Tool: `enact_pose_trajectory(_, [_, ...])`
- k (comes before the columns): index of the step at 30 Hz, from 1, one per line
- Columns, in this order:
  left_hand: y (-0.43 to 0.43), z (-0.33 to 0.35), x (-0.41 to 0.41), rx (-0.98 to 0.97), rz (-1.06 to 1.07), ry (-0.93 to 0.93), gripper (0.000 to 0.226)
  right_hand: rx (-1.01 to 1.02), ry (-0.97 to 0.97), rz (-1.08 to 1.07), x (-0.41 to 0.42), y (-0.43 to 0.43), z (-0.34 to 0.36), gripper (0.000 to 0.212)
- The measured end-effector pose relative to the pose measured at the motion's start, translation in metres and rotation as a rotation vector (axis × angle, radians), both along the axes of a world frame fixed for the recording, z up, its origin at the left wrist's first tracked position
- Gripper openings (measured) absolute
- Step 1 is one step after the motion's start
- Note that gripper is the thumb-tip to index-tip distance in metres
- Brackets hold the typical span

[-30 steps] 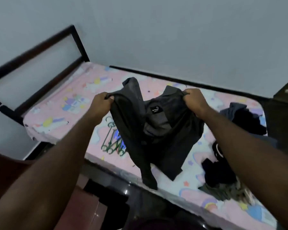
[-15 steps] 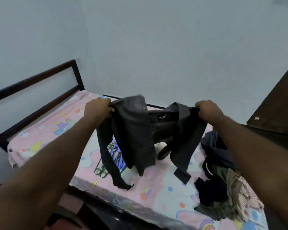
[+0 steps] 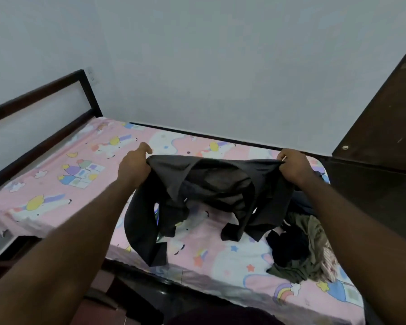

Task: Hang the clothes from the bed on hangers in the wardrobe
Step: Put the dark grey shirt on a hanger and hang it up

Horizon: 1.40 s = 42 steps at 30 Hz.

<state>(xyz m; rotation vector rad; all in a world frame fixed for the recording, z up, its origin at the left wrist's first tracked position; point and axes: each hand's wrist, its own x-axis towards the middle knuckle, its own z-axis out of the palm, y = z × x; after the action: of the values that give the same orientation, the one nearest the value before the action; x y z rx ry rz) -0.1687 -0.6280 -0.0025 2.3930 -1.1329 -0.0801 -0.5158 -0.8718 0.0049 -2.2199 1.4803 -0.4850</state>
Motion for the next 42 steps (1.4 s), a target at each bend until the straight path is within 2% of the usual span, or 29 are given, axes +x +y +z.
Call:
enact_pose_trajectory(4, [0.002, 0.003, 0.007, 0.243, -0.213, 0.257, 0.045, 0.057, 0.118, 0.053, -0.011, 0.0, 0.001, 0.03])
enact_pose_trajectory(9, [-0.014, 0.033, 0.012, 0.253, -0.201, 0.441, 0.035, 0.05, 0.248, 0.114, -0.019, -0.003, 0.042, 0.022])
enact_pose_trajectory(11, [-0.019, 0.053, 0.012, 0.28, -0.233, 0.523, 0.029, 0.183, 0.313, 0.154, -0.02, -0.004, 0.068, 0.027])
enact_pose_trajectory(13, [-0.021, 0.072, 0.011, 0.263, -0.274, 0.597, 0.032, 0.336, 0.301, 0.187, -0.023, -0.007, 0.09, 0.033])
enact_pose_trajectory(17, [-0.019, 0.088, 0.016, 0.123, -0.312, 0.809, 0.053, 0.507, -0.022, 0.212, -0.026, -0.027, 0.108, 0.042])
enact_pose_trajectory(22, [-0.083, 0.09, 0.028, -0.01, -0.113, 1.042, 0.033, 0.738, -0.497, 0.06, 0.014, -0.083, 0.098, 0.029])
enact_pose_trajectory(24, [-0.126, 0.078, 0.035, -0.078, -0.036, 1.053, 0.035, 0.74, -0.568, 0.005, 0.043, -0.115, 0.071, 0.026])
enact_pose_trajectory(25, [-0.146, 0.067, 0.038, -0.104, 0.0, 1.024, 0.04, 0.662, -0.536, -0.031, 0.057, -0.128, 0.053, 0.027])
enact_pose_trajectory(28, [-0.191, 0.019, 0.03, -0.18, 0.165, 0.916, 0.058, 0.354, -0.309, -0.138, 0.086, -0.145, -0.01, 0.048])
enact_pose_trajectory(30, [-0.197, -0.024, 0.008, -0.162, 0.245, 0.899, 0.06, 0.438, -0.285, -0.14, 0.087, -0.127, -0.062, 0.047])
enact_pose_trajectory(34, [-0.163, -0.146, -0.053, 0.139, 0.277, 0.977, 0.052, 0.751, -0.026, -0.088, 0.051, -0.074, -0.195, 0.043])
enact_pose_trajectory(35, [-0.147, -0.171, -0.068, 0.186, 0.304, 0.998, 0.047, 0.821, 0.025, -0.095, 0.04, -0.057, -0.222, 0.043])
enact_pose_trajectory(37, [-0.124, -0.21, -0.098, 0.306, 0.372, 1.032, 0.015, 0.94, 0.084, -0.111, 0.023, -0.029, -0.266, 0.043])
enact_pose_trajectory(40, [-0.103, -0.257, -0.132, 0.479, 0.345, 1.076, 0.032, 0.977, 0.154, -0.064, 0.018, 0.002, -0.299, 0.045])
enact_pose_trajectory(42, [-0.095, -0.287, -0.145, 0.541, 0.344, 1.042, 0.034, 0.967, 0.213, 0.02, 0.023, 0.012, -0.323, 0.046])
